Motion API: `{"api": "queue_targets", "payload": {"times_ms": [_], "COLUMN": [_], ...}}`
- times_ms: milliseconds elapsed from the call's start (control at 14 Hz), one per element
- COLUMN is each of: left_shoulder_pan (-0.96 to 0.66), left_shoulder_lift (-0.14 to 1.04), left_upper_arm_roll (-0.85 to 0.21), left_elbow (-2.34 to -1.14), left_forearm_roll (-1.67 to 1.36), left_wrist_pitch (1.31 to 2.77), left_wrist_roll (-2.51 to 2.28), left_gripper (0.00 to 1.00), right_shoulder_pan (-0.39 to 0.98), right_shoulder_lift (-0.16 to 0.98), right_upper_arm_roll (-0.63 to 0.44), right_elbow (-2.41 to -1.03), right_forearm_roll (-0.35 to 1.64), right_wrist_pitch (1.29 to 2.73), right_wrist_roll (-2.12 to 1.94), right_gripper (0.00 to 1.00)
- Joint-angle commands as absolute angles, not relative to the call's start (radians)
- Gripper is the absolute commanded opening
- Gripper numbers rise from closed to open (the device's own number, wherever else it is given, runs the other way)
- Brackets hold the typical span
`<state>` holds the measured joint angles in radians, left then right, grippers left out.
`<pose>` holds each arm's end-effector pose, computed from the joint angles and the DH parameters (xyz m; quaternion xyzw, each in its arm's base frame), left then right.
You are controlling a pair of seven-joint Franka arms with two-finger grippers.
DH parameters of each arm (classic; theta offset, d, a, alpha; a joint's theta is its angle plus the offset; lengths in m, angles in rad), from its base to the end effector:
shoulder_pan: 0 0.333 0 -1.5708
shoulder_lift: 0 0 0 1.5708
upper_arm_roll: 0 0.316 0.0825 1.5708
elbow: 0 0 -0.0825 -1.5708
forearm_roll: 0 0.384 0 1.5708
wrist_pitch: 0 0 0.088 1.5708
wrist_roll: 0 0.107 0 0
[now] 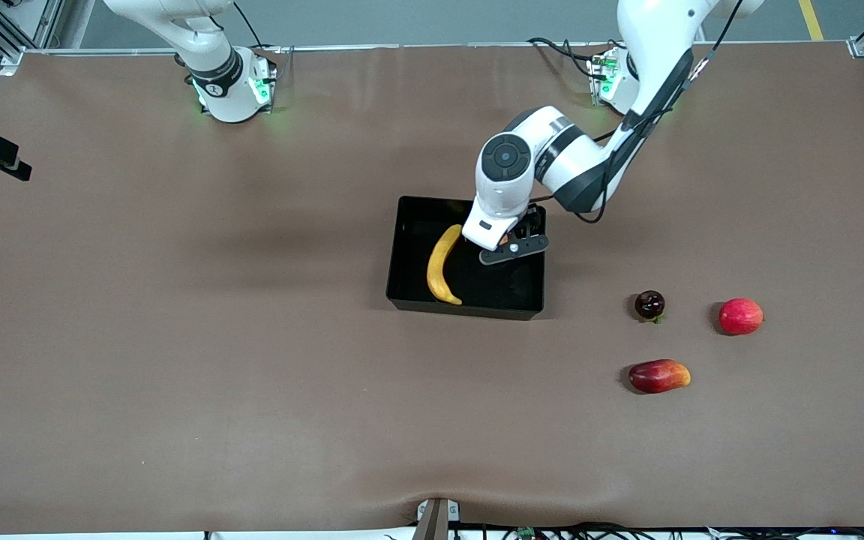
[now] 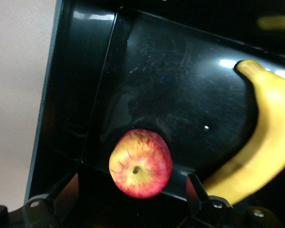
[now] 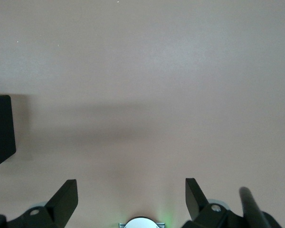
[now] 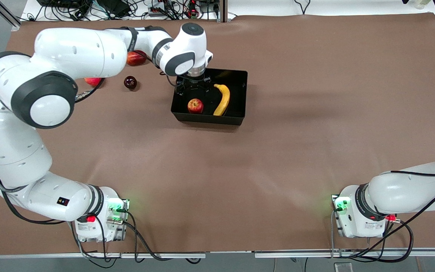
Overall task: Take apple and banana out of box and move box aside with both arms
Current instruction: 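Lower the left gripper into the box and grasp the apple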
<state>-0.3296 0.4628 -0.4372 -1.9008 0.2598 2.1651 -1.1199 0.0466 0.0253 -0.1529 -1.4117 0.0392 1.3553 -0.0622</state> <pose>0.4562 -0.4085 0.2647 -0.9915 -0.1082 0.0376 0.0610 0.5365 -0.0511 0.6662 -0.9988 0.0187 0.0391 0.0207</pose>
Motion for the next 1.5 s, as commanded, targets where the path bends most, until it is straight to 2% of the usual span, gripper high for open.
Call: {"api": "queue_targets", "payload": {"times_ms": [0,571,643,714,857,929,1143,1429], "left_shoulder_pan": [-0.345,-0.354,-0.354,-0.354,-0.356,-0.354,-0.348,-0.324], "left_shoulder_lift": [0.503,0.554,0.560,0.569,0.565,0.558,0.502,0.451], "left_upper_arm_roll": [-0.437,-0.436,-0.436,-0.436,-0.436,-0.436,-0.437,-0.436], "left_elbow": [-1.896,-1.907,-1.905,-1.898,-1.882,-1.870,-1.818,-1.629], "left_forearm_roll": [0.324,0.341,0.344,0.344,0.344,0.344,0.342,0.336], "left_wrist_pitch": [2.177,2.194,2.195,2.197,2.197,2.188,2.128,1.893], "left_wrist_roll": [-1.192,-1.212,-1.212,-1.212,-1.221,-1.227,-1.233,-1.171], "left_gripper": [1.00,1.00,0.85,0.66,0.07,0.00,0.00,0.00], "right_shoulder_pan": [0.029,0.028,0.028,0.026,0.029,0.031,0.025,0.031], "right_shoulder_lift": [0.026,0.026,0.026,0.026,0.028,0.026,0.028,0.028], "right_upper_arm_roll": [-0.141,-0.141,-0.141,-0.141,-0.141,-0.141,-0.141,-0.141], "right_elbow": [-1.404,-1.404,-1.404,-1.404,-1.402,-1.402,-1.401,-1.397], "right_forearm_roll": [0.055,0.055,0.055,0.057,0.057,0.057,0.057,0.057], "right_wrist_pitch": [1.350,1.350,1.350,1.350,1.351,1.351,1.353,1.355], "right_wrist_roll": [-0.061,-0.061,-0.061,-0.063,-0.063,-0.063,-0.071,-0.069], "right_gripper": [1.00,1.00,1.00,1.00,1.00,1.00,1.00,1.00]}}
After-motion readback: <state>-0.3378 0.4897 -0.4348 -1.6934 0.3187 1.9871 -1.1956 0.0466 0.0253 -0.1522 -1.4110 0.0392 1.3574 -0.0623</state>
